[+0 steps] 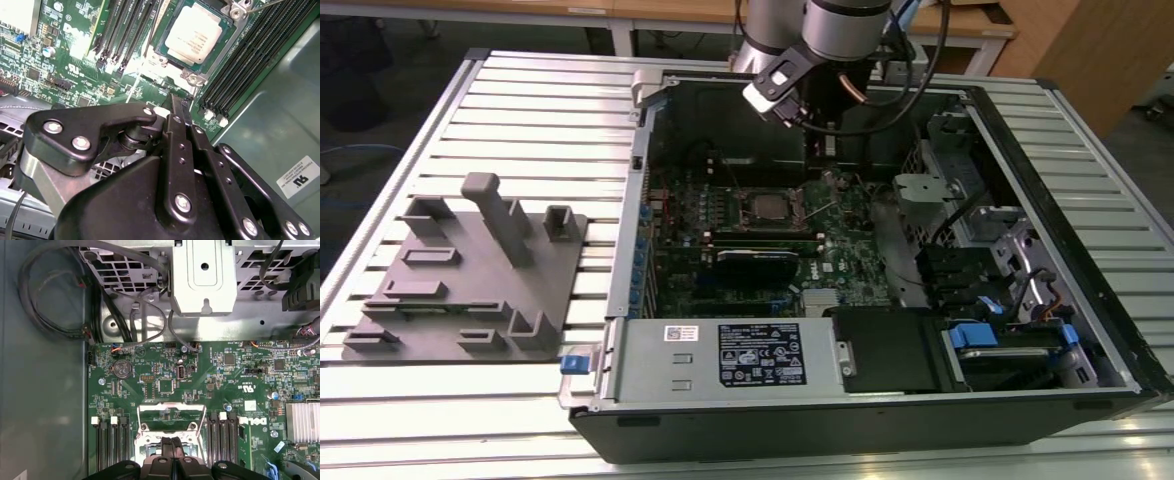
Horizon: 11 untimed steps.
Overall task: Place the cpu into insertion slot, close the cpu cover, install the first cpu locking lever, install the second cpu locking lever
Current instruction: 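Close the cpu cover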
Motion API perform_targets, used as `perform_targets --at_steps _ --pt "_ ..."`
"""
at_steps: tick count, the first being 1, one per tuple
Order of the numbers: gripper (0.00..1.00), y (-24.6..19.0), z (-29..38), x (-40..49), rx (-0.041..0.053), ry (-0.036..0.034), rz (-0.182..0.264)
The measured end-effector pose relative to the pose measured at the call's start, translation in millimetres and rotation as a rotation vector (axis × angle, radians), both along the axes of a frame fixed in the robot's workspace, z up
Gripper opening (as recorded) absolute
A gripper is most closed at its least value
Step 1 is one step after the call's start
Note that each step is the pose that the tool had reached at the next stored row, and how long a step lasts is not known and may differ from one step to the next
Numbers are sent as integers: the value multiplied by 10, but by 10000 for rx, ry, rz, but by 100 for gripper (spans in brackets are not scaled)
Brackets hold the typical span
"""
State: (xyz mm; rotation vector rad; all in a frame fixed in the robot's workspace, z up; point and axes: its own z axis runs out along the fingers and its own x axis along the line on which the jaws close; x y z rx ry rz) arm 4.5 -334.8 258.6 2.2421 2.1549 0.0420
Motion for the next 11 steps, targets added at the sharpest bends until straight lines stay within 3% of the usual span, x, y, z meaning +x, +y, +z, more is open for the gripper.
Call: perform_targets --at_steps 6,11 --pt "10 0 13 12 3 -1 1" --pt "10 0 14 93 1 1 0"
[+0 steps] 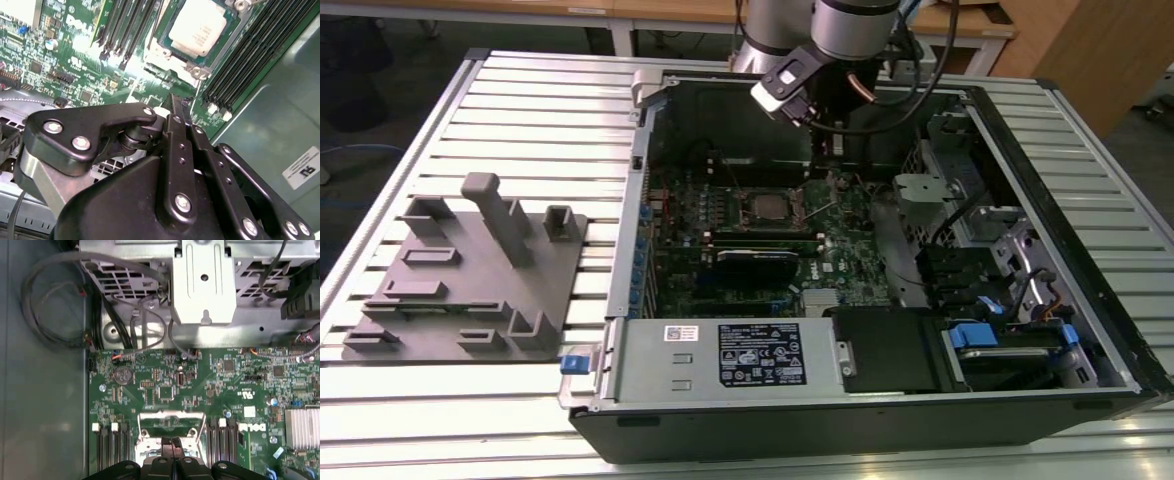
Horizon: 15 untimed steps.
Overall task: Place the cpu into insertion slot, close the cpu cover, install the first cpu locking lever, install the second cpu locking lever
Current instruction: 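Close the cpu cover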
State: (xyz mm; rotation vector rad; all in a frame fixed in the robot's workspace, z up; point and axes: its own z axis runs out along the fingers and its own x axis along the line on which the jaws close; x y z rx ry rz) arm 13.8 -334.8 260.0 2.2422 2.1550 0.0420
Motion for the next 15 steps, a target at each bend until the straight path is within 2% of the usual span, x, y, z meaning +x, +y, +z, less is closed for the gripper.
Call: perform_targets --at_steps 15 --pt "10 0 -9 331 0 0 1"
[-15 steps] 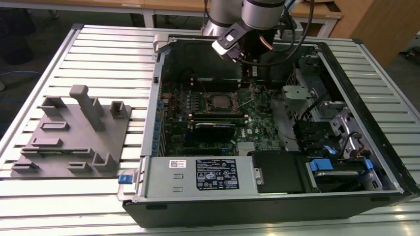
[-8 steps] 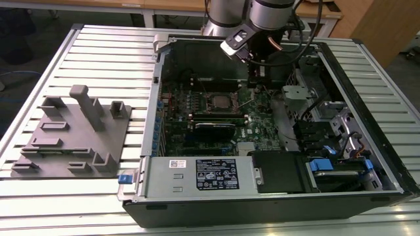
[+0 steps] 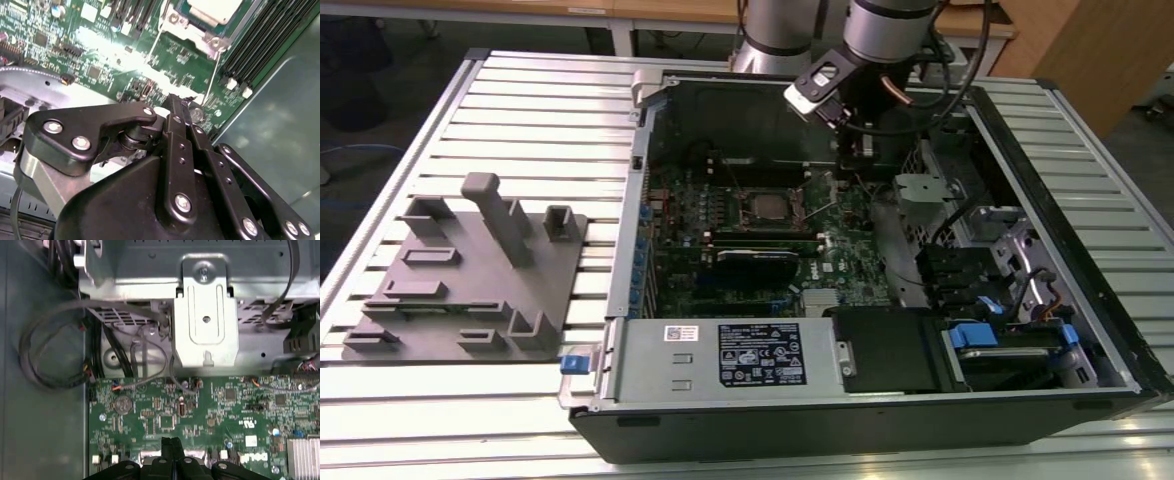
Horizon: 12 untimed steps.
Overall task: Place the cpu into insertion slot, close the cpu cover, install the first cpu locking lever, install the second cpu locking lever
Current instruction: 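Close the cpu cover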
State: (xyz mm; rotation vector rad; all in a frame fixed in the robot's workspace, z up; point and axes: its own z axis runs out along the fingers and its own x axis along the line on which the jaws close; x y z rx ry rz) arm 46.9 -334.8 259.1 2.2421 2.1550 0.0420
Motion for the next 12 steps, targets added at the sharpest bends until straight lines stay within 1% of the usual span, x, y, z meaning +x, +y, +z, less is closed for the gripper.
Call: perform_targets --at_steps 5,12 --pt "10 2 -8 67 -2 0 0" --pt "10 2 -60 90 -6 0 -1"
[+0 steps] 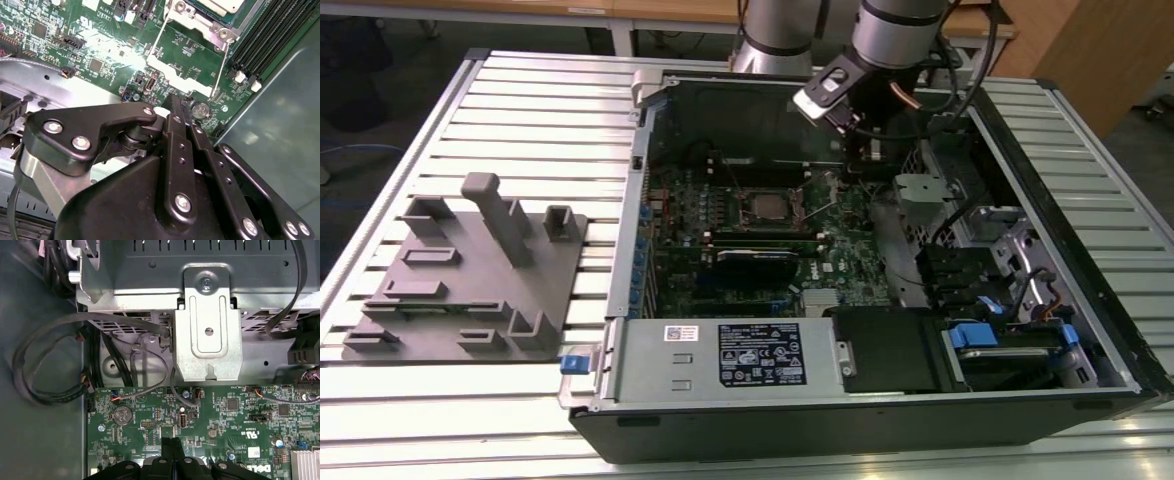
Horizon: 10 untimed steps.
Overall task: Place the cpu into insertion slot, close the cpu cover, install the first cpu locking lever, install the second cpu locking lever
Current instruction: 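Close the cpu cover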
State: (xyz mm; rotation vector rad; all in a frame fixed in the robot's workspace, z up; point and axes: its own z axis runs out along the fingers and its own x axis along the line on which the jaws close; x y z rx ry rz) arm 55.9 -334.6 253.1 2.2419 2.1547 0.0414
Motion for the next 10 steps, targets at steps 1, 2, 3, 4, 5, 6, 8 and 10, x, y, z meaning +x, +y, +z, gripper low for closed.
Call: perform_targets --at_steps 1,2,3,4,5,6,8,10 --pt "10 0 -9 3 0 0 1" --pt "10 0 -21 5 1 0 1" --pt "10 0 -34 6 1 0 0" --pt "10 0 -48 6 1 0 -2" --pt "10 0 -54 6 2 0 -1" --pt "10 0 -54 6 0 0 0" --pt "10 0 -54 6 -2 0 0" --pt "10 0 -55 7 -3 5 0"
